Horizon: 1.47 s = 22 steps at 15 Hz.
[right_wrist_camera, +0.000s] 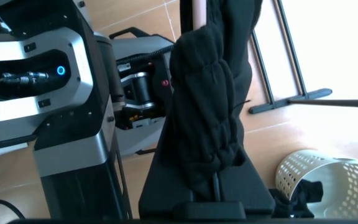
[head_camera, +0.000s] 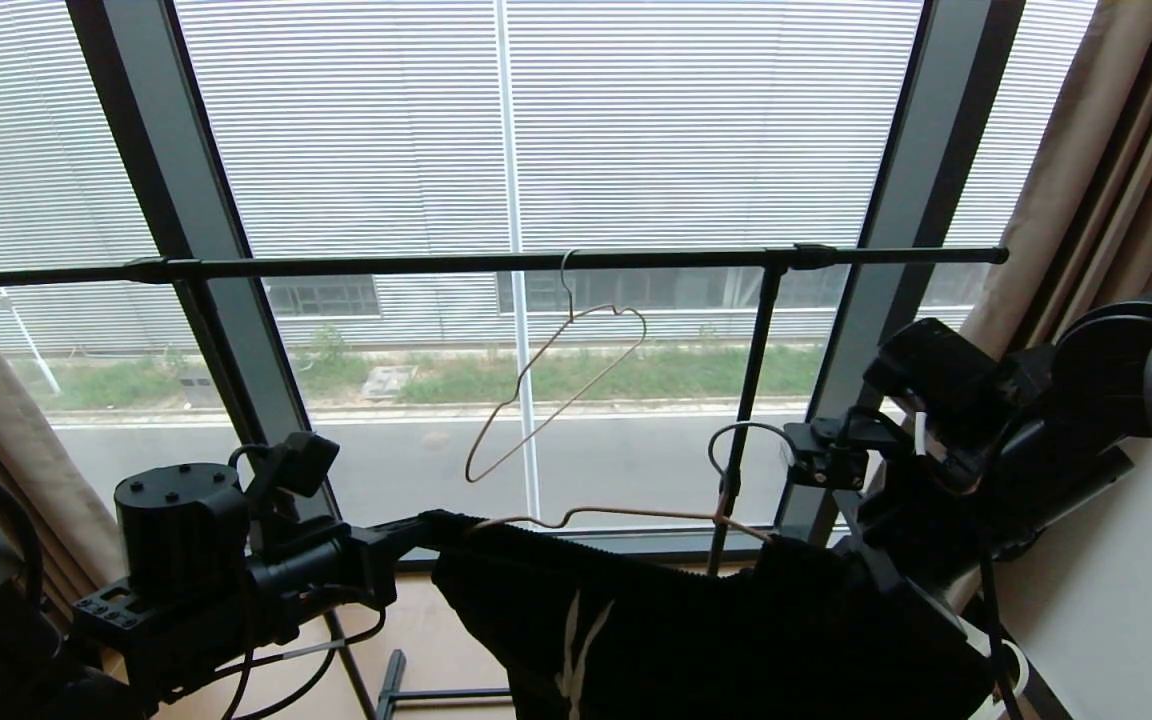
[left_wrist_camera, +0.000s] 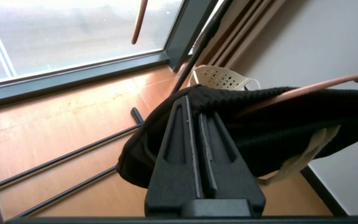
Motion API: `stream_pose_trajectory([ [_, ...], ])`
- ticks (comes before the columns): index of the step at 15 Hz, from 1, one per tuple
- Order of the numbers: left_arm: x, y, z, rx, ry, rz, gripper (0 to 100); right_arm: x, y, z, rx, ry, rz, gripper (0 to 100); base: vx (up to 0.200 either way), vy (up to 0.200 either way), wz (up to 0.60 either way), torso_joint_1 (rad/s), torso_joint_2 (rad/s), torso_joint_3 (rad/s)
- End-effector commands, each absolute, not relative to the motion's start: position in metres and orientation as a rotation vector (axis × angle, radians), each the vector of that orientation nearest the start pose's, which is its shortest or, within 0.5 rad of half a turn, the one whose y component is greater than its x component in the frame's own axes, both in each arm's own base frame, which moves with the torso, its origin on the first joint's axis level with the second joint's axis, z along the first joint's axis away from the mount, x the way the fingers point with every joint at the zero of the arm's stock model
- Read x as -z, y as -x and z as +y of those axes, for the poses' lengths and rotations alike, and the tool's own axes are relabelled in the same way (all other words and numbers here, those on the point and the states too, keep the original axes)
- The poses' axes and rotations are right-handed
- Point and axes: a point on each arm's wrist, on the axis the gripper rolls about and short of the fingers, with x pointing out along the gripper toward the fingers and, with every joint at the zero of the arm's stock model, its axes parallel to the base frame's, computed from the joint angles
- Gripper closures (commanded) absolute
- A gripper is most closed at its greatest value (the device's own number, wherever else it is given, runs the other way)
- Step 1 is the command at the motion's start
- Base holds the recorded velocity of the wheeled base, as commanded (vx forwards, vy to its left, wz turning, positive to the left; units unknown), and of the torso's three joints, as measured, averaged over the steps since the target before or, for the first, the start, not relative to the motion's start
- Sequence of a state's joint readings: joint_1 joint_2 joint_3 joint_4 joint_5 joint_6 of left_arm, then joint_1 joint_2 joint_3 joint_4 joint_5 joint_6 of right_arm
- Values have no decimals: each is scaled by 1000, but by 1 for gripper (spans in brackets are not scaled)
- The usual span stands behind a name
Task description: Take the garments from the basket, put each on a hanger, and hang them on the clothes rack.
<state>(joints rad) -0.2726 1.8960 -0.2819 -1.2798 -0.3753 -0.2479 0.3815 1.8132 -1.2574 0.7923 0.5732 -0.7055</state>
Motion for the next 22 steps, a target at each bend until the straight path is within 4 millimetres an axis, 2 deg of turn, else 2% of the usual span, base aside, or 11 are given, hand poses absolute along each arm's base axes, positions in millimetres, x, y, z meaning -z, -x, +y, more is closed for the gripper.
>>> stream_pose_trajectory([
  [1,-73,-247,-78,596,255,419,100,-160,-260,117,-1229,426,1065,100,0,0,0,0,0,0],
  [6,-73,-246,-79,602,248,422,100,-151,-267,119,-1202,446,1103,100,0,0,0,0,0,0],
  [10,-103,-245,-79,584,152,420,100,-152,-272,117,-1147,484,1047,100,0,0,0,0,0,0],
  [12,-128,-246,-88,567,95,477,100,-150,-280,120,-1090,543,996,100,0,0,0,0,0,0],
  [14,-142,-247,-97,564,57,499,100,-147,-281,121,-1088,548,985,100,0,0,0,0,0,0],
  [18,-149,-246,-115,559,-35,538,100,-132,-277,119,-1083,551,980,100,0,0,0,0,0,0],
  [22,-172,-245,-141,601,-81,581,100,-118,-277,113,-1062,545,937,100,0,0,0,0,0,0],
])
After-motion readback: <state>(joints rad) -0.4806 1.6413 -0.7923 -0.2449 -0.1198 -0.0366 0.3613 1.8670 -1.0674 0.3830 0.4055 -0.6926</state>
